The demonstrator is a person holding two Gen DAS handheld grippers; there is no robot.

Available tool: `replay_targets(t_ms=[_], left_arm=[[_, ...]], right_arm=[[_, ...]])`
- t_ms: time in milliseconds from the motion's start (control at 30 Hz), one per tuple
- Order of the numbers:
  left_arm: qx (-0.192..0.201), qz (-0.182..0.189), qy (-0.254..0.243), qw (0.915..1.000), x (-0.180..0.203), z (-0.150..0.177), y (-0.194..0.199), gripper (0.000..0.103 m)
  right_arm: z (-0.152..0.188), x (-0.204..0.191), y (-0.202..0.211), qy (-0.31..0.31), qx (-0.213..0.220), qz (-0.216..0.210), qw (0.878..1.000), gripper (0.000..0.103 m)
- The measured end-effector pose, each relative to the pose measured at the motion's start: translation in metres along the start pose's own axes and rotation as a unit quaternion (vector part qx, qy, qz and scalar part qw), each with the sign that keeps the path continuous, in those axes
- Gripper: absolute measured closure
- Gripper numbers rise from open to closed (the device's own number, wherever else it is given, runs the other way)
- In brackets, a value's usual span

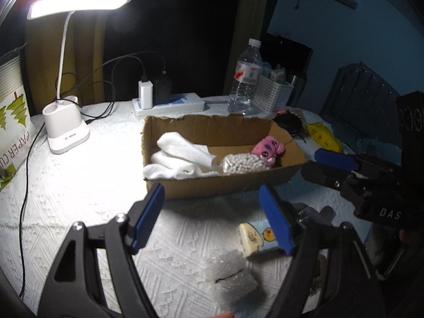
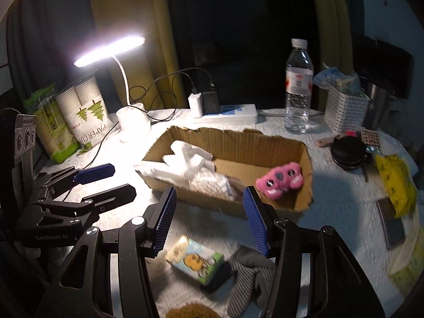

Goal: Organize soft objects
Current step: 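Grasp the bubble-wrap bag with the left tool while the right tool grasps the grey glove, then carry the bubble-wrap bag and grey glove toward the box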

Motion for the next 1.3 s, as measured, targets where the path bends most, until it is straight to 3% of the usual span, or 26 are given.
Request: replay_targets(t_ms=[400, 767, 1133, 1200, 1233, 1267, 1300], left_arm=[[-0.042, -0.009, -0.016, 0.9989, 0.015, 0.035, -0.017, 0.027], [-0.085, -0.031, -0.020, 0.9957, 0.011, 0.066, -0.034, 0.027], [-0.122, -0.046, -0.009, 0.9915, 0.001, 0.087, -0.051, 0.027], [-0.119, -0.042, -0.014, 0.9919, 0.002, 0.089, -0.052, 0.032], [-0.117, -0.038, -0.021, 0.9922, 0.005, 0.090, -0.051, 0.039], [-0.118, -0.033, -0.026, 0.9922, 0.007, 0.090, -0.051, 0.051], [-0.116, -0.028, -0.031, 0.9924, 0.010, 0.090, -0.050, 0.056]], right_arm=[[0.046, 0.026, 0.007, -0.029, -0.014, 0.016, 0.999, 0.045], [0.089, 0.055, -0.014, -0.047, -0.059, 0.032, 0.997, 0.044], [0.108, 0.048, -0.039, -0.021, -0.094, 0.036, 0.995, 0.047], [0.111, 0.048, -0.041, -0.016, -0.097, 0.041, 0.994, 0.053], [0.110, 0.048, -0.040, -0.015, -0.092, 0.044, 0.995, 0.067], [0.110, 0.048, -0.039, -0.015, -0.090, 0.039, 0.995, 0.071], [0.109, 0.046, -0.037, -0.014, -0.086, 0.036, 0.996, 0.071]])
Point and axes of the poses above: each gripper's, at about its wrist camera, not at the fingertips, and y roughly against the way its jaws point, x to its right, z to its underside, the point moved 9 cm from there along -y, roughly the way its jaws point, and after that the axes turned 2 degrees about y, right-handed, at the moved point
